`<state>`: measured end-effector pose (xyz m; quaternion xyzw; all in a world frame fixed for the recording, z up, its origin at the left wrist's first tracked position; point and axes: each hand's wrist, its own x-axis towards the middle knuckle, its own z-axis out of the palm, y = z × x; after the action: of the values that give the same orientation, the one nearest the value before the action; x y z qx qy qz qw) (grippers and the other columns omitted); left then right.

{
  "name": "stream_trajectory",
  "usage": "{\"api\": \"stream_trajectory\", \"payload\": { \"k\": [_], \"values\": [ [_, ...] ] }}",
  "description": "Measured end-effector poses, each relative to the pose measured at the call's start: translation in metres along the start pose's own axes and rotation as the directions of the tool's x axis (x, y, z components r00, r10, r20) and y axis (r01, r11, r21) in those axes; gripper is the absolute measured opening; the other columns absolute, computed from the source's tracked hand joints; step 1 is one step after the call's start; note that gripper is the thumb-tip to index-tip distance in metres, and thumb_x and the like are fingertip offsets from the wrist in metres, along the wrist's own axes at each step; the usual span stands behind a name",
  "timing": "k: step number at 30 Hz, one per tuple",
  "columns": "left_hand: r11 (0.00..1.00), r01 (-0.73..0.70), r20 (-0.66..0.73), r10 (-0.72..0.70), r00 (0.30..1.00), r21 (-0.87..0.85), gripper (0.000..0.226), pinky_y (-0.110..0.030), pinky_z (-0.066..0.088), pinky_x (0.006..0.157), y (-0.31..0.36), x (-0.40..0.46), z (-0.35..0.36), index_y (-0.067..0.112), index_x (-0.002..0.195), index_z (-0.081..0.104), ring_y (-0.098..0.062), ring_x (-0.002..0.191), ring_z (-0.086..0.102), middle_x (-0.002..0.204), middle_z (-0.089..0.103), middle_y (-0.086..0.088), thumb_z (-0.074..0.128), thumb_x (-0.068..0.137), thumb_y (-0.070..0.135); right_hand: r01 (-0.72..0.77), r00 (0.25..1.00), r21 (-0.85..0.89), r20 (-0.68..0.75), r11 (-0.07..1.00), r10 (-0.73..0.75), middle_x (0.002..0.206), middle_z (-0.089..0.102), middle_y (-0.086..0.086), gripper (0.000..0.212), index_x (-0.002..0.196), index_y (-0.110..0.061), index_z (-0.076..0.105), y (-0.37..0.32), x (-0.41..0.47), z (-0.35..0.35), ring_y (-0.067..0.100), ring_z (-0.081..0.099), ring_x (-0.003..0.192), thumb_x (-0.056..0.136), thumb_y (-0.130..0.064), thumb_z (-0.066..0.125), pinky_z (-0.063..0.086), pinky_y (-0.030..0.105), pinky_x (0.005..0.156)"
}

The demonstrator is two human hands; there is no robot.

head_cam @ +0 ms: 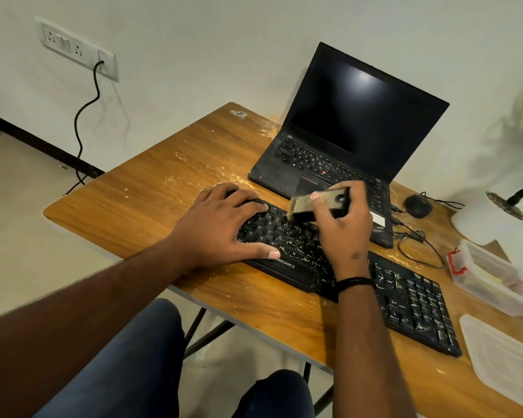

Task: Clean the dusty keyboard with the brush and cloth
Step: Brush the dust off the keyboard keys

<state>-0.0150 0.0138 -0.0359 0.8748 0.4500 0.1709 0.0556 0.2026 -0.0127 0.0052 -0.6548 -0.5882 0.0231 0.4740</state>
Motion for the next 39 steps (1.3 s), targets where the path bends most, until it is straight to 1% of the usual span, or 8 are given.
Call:
{"api": "stream_trajectory", "payload": {
  "k": [3,7,15,19,23,27,33,39],
  "values": [
    [1.000,-0.003,-0.001,0.003,1.000,-0.002,0.102,-0.044,0.018,0.119,0.000,0.000,0.000,0.036,0.153,0.035,-0.018,0.146,0.020,0.158,0.032,0.011,0.021,0.074,0.098,0.032,0.999,-0.144,-0.011,0.989,-0.034,0.086,0.059,-0.010,0.028,0.110,-0.024,0.047,-0.002,0.000,0.004,0.013,0.063,0.079,0.093,-0.038,0.065,0.059,0.037,0.066],
    [1.000,-0.004,-0.005,0.004,1.000,0.001,0.102,-0.044,0.018,0.119,0.000,0.000,0.000,0.036,0.153,0.036,-0.018,0.145,0.021,0.158,0.033,0.010,0.021,0.073,0.098,-0.034,0.999,0.047,-0.003,0.998,0.034,0.087,0.060,-0.012,0.024,0.108,-0.021,0.051,-0.001,0.002,0.002,0.002,0.062,0.078,0.093,-0.032,0.067,0.053,0.023,0.062],
    [1.000,0.001,0.004,-0.001,1.000,0.017,0.103,-0.044,0.017,0.119,0.000,0.001,0.000,0.037,0.154,0.034,-0.019,0.146,0.020,0.159,0.031,0.010,0.021,0.073,0.099,0.020,0.999,-0.005,0.039,1.000,-0.020,0.081,0.058,-0.014,0.026,0.108,-0.021,0.049,-0.011,-0.001,0.015,0.000,0.059,0.071,0.093,-0.035,0.066,0.047,0.018,0.058],
    [1.000,-0.001,0.001,0.001,1.000,0.015,0.101,-0.043,0.018,0.118,0.000,0.001,-0.001,0.036,0.153,0.035,-0.018,0.145,0.020,0.159,0.031,0.010,0.024,0.074,0.098,0.005,0.995,-0.191,-0.100,0.982,-0.025,0.084,0.057,-0.008,0.032,0.112,-0.019,0.049,-0.013,0.000,0.016,0.015,0.059,0.075,0.092,-0.037,0.066,0.052,0.032,0.062],
    [1.000,-0.005,-0.004,0.005,1.000,0.015,0.100,-0.043,0.018,0.118,0.001,0.000,0.000,0.036,0.153,0.036,-0.018,0.145,0.021,0.158,0.032,0.011,0.024,0.074,0.098,-0.103,0.993,0.127,-0.039,0.986,0.109,0.091,0.061,-0.012,0.030,0.104,-0.022,0.057,-0.012,0.004,0.012,0.004,0.061,0.083,0.085,-0.035,0.076,0.056,0.024,0.070],
    [1.000,-0.006,-0.007,0.006,1.000,0.020,0.101,-0.043,0.019,0.118,0.001,0.001,0.000,0.036,0.153,0.036,-0.017,0.145,0.020,0.158,0.032,0.011,0.022,0.074,0.098,-0.031,0.997,-0.035,0.069,0.999,0.033,0.080,0.060,-0.013,0.017,0.089,-0.023,0.060,-0.008,0.004,0.014,0.003,0.058,0.076,0.088,-0.035,0.072,0.050,0.022,0.065],
    [1.000,-0.001,-0.012,0.002,1.000,0.014,0.101,-0.042,0.017,0.118,0.000,0.000,0.000,0.035,0.153,0.036,-0.017,0.145,0.020,0.158,0.033,0.010,0.024,0.074,0.098,-0.254,0.957,-0.269,-0.209,0.929,0.201,0.080,0.058,-0.004,0.028,0.095,-0.013,0.061,0.007,0.010,-0.010,0.017,0.057,0.074,0.091,-0.041,0.064,0.034,0.022,0.054],
    [0.999,-0.010,-0.019,0.011,1.000,0.036,0.103,-0.044,0.019,0.118,0.001,0.001,0.001,0.034,0.153,0.037,-0.019,0.146,0.021,0.158,0.033,0.009,0.021,0.074,0.098,-0.084,0.995,-0.108,0.040,0.991,0.089,0.075,0.059,-0.013,0.031,0.094,-0.016,0.061,-0.026,0.003,0.030,0.000,0.057,0.067,0.094,-0.048,0.061,0.049,0.019,0.058]
  ]
}}
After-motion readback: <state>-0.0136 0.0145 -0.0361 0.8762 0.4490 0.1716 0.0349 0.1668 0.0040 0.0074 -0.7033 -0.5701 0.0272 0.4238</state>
